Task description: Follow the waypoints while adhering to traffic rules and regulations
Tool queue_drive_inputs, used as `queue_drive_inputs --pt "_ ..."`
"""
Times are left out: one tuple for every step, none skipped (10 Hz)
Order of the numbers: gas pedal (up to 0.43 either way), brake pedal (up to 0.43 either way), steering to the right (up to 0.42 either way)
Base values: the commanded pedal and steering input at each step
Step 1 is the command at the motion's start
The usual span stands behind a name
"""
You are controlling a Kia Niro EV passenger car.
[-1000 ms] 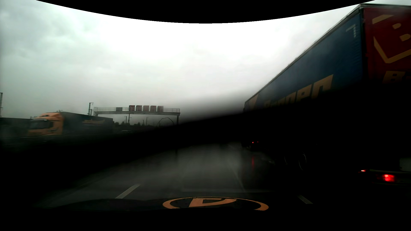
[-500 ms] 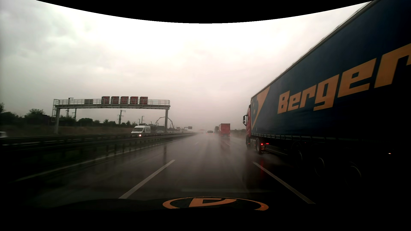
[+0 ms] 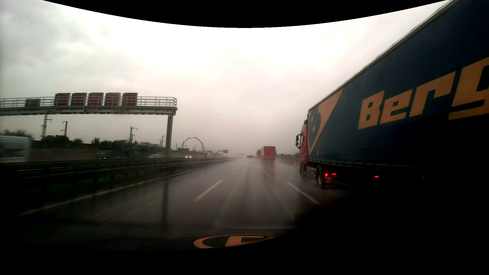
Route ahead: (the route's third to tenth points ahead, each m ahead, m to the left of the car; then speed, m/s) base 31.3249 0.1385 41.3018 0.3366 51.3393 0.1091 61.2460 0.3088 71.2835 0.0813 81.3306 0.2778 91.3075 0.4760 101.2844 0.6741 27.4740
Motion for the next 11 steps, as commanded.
queue_drive_inputs --pt "0.087 0.000 -0.002" --pt "0.087 0.000 -0.003" --pt "0.087 0.000 -0.003" --pt "0.087 0.000 -0.003" --pt "0.087 0.000 -0.003" --pt "0.087 0.000 -0.001" --pt "0.087 0.000 0.001" --pt "0.087 0.000 0.000" --pt "0.098 0.000 0.000" --pt "0.098 0.000 0.001" --pt "0.098 0.000 0.000"
